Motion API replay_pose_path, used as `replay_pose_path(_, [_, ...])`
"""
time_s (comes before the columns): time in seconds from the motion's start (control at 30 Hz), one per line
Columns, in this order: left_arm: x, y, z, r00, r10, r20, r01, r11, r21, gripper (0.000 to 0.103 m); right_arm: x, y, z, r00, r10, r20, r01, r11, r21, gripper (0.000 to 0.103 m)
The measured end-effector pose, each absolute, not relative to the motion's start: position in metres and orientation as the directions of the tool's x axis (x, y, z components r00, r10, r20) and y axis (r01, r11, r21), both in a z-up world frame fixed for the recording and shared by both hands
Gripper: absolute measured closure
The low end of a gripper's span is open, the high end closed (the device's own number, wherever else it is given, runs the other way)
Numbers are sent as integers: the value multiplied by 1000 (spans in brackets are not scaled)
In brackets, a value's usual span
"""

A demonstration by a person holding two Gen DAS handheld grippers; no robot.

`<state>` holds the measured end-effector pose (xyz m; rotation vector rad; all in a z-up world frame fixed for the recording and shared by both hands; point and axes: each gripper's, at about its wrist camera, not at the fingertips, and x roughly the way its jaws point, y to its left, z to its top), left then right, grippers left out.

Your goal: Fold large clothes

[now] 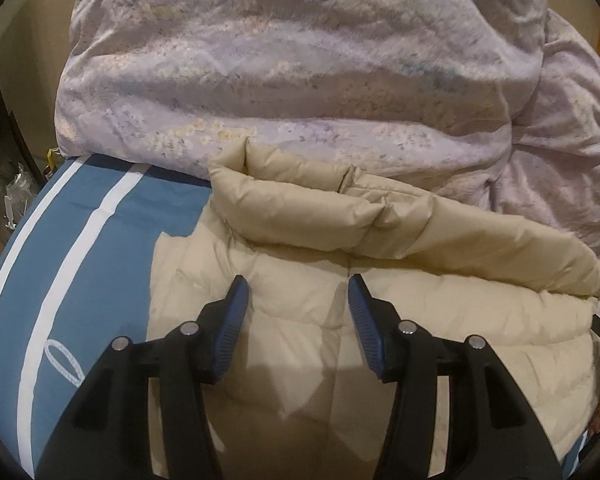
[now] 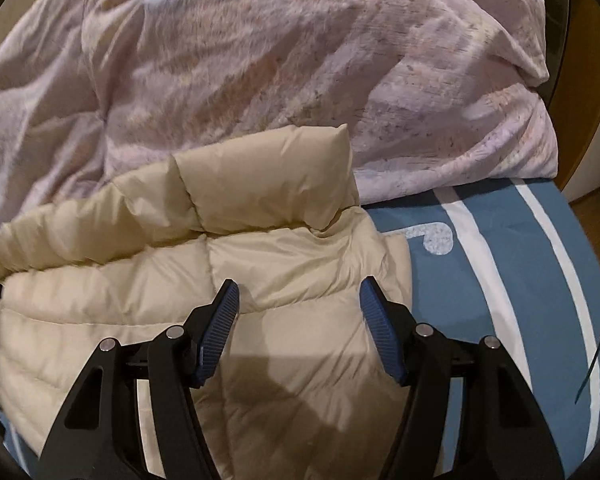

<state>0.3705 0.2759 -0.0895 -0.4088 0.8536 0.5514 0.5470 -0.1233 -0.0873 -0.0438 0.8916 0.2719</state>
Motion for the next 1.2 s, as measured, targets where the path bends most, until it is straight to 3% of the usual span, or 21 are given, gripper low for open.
replay_pose_path(0.4, [389,287,-108,500,318,-805,-614,786,-71,48,559,-121,-107,611,179,-772,-246,969,30,36])
replay_pose_path(1.2, [401,304,-136,513,335,-790,-622,780,-73,40,571,-116,-135,638,169,-751,-240,971,14,22])
